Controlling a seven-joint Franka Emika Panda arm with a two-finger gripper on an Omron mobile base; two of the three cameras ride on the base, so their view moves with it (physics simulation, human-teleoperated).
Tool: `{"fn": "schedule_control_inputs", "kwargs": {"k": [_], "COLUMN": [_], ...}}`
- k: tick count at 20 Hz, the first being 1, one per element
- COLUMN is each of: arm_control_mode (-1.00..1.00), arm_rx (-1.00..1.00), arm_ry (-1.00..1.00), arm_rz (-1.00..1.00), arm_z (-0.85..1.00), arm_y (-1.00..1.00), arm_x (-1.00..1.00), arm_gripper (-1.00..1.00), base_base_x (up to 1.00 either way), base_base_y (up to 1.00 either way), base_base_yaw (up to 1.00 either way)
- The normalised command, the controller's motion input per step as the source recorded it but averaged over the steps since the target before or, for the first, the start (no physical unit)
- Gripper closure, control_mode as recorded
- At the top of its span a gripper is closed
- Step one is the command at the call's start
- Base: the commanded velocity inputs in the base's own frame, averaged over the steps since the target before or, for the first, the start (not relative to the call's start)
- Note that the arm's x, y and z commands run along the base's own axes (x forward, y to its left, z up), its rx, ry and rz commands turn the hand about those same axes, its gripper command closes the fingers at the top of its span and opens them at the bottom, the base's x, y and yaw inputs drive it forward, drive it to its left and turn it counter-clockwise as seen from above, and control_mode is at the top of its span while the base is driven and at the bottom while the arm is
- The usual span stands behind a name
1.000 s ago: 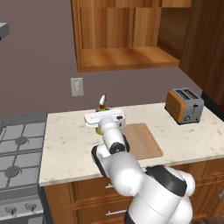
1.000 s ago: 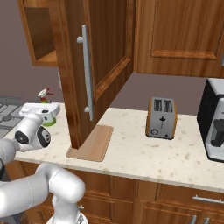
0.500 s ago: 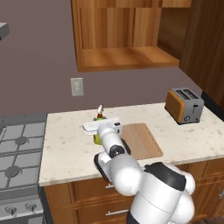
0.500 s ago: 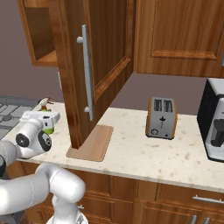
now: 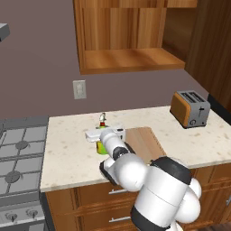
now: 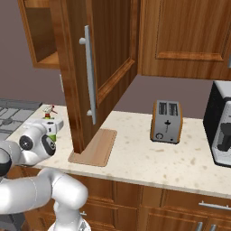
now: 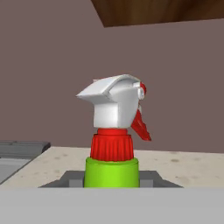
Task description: Grab the spray bottle from the cabinet, then place it next to the cutting board for sanitizing. Then grab the dish brush from the countertop next to the sink and place it next to the cutting board.
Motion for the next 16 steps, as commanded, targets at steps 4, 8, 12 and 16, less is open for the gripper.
{"fn": "schedule_control_inputs", "kwargs": {"k": [4,8,12,16], "arm_control_mode": [-1.00,-1.00,-1.00,-1.00], "arm_rx": [0.00,0.00,0.00,0.00], "arm_ry": [-0.05,-0.01,0.00,0.02], "arm_rz": [0.00,0.00,0.00,0.00], "arm_z": [-0.21,-0.09,-0.01,-0.03], "arm_y": [0.00,0.00,-0.02,-0.05], "arm_x": [0.08,0.19,0.33,0.35], "arm_gripper": [1.00,1.00,1.00,1.00], "base_base_x": [0.00,0.00,0.00,0.00], "base_base_y": [0.00,0.00,0.00,0.00], "base_base_yaw": [0.00,0.00,0.00,0.00]}}
